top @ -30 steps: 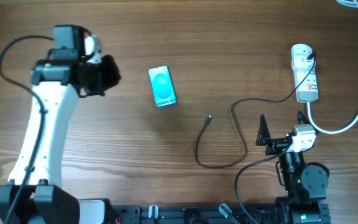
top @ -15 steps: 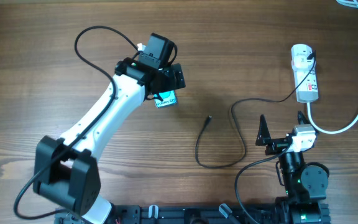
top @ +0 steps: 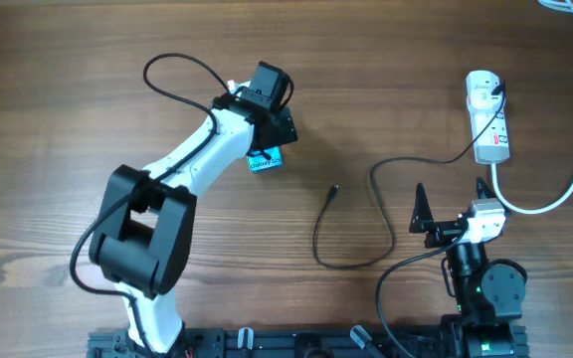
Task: Plug charger to phone and switch on socket
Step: 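Move the left gripper over the Galaxy S25 phone and lower, then grasp the phone's top edge with the left gripper and lift it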
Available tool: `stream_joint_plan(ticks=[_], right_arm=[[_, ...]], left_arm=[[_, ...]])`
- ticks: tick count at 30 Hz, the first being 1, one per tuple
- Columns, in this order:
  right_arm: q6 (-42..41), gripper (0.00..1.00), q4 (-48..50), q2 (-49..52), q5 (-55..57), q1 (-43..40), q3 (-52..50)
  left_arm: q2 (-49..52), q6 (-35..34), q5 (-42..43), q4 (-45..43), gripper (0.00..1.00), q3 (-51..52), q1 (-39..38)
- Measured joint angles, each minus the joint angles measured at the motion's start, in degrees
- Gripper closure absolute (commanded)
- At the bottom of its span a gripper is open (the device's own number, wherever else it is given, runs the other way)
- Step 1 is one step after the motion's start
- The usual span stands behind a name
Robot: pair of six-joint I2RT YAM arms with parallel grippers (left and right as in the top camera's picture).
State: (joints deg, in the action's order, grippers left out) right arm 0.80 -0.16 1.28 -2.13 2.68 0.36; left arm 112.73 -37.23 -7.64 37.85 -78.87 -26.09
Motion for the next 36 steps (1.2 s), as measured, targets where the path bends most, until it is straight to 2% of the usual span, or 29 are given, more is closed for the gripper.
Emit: stream_joint_plan(ticks=[17,23,25,26,33,36], right_arm=[[0.00,0.00,0.00,0.00,0.00,0.00,0.00],[0.00,0.00,0.00,0.00,0.00,0.00,0.00],[0.00,0.00,0.00,0.00,0.00,0.00,0.00],[0.00,0.00,0.00,0.00,0.00,0.00,0.00],[0.00,0.00,0.00,0.00,0.00,0.00,0.00],[0.00,0.00,0.00,0.00,0.00,0.00,0.00]], left_arm=[[5.18,1.57,-2.43,-3.30,0.00,0.24,0.33],[5.25,1.92,-2.12,-4.96,0.10,0.70,0.33],[5.25,2.16,-1.75,-4.46,0.00,0.72,0.33],[5.25,2.25,-1.73,-4.37,0.00,0.72,0.33],[5.25,2.60,-1.53,-4.35,0.20,0.72,0.33],[5.25,2.64,-1.51,-2.16,0.24,0.70,0.28]])
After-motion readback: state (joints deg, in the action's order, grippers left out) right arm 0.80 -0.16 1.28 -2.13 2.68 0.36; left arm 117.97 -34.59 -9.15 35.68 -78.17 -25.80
